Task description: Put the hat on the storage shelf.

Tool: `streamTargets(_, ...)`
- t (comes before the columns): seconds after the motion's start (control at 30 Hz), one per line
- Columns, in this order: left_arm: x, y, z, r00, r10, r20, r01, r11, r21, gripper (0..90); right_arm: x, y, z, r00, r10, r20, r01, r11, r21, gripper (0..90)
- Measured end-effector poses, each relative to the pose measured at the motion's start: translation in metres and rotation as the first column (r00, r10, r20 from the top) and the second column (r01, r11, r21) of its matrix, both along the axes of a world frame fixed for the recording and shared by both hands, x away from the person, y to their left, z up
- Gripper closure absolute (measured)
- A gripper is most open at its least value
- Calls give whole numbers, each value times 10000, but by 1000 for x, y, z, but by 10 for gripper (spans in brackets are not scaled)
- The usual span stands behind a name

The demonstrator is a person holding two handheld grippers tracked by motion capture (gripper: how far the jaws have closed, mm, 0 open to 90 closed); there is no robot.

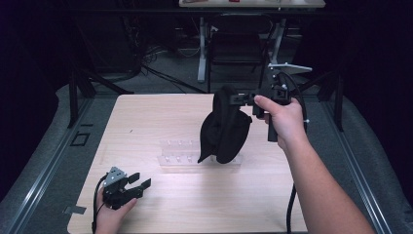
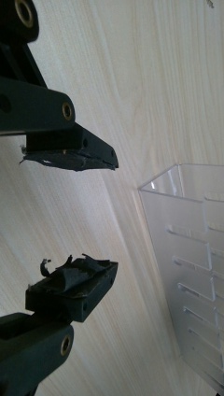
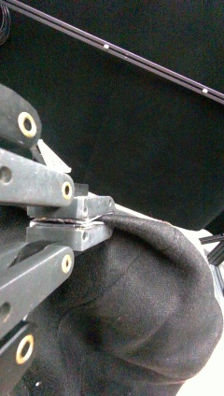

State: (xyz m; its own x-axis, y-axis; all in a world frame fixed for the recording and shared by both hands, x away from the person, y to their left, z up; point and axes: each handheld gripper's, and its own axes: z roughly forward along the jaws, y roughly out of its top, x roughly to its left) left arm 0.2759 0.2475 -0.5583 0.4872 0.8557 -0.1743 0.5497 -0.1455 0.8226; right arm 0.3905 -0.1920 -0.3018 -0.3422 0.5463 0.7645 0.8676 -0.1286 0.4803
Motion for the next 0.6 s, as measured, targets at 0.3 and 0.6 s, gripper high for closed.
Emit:
streamTargets(0.3,0,0,0,10000,-39,-28,39,10000,0,440,7,5,-4,10000,-50,-18,50,9999,-112,885)
streamTargets(0.6,0,0,1,9999,-116,-107,117,9999,103,440,11,7,-7,10000,-94,35,95,9996,-266,885)
